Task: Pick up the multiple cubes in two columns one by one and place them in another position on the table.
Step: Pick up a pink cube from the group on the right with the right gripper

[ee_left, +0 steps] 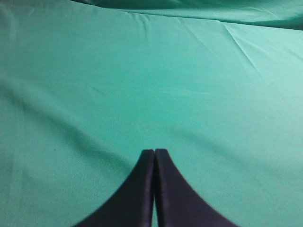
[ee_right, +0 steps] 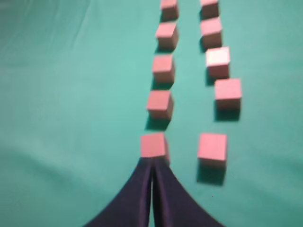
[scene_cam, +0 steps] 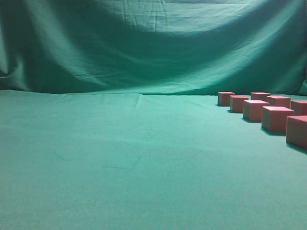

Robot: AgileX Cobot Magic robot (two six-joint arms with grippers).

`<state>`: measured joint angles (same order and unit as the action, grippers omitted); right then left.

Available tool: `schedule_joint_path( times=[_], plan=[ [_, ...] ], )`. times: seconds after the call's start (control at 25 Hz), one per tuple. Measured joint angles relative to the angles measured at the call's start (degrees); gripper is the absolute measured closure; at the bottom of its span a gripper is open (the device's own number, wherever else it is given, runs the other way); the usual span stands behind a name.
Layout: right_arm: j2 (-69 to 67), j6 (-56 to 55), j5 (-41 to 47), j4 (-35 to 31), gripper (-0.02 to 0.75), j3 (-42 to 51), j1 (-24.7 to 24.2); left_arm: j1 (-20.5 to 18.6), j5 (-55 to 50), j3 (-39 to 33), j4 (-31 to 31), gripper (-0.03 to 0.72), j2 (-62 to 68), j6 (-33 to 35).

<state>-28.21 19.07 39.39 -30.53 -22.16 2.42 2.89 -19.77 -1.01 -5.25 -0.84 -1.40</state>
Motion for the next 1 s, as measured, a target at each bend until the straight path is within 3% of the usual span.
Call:
schedule_joint_path(
  times=[0.24, 0.36, 0.48, 0.8, 1.0],
  plan=[
    [-10.3, 12.2, 7.8, -4.7, 0.738, -4.9, 0.0, 0.0, 0.0, 0.0, 0.0, 0.688, 0.0, 0.0],
    [-14.6, 11.9, 9.9, -4.3, 0.738, -7.5, 0.0, 0.0, 0.0, 0.0, 0.0, 0.688, 0.0, 0.0],
    [-18.4, 7.0, 10.3, 0.5, 0.738, -9.9, 2.1, 0.0, 0.0, 0.0, 0.0, 0.688, 0.0, 0.0],
    [-31.5, -16.4, 8.9, 22.2, 0.738, -15.5, 17.7, 0.0, 0.0, 0.0, 0.0, 0.688, 0.0, 0.0],
    [-40.2, -20.8, 5.0, 26.5, 0.738, -18.2, 24.9, 0.0, 0.0, 0.0, 0.0, 0.688, 0.0, 0.0]
  ],
)
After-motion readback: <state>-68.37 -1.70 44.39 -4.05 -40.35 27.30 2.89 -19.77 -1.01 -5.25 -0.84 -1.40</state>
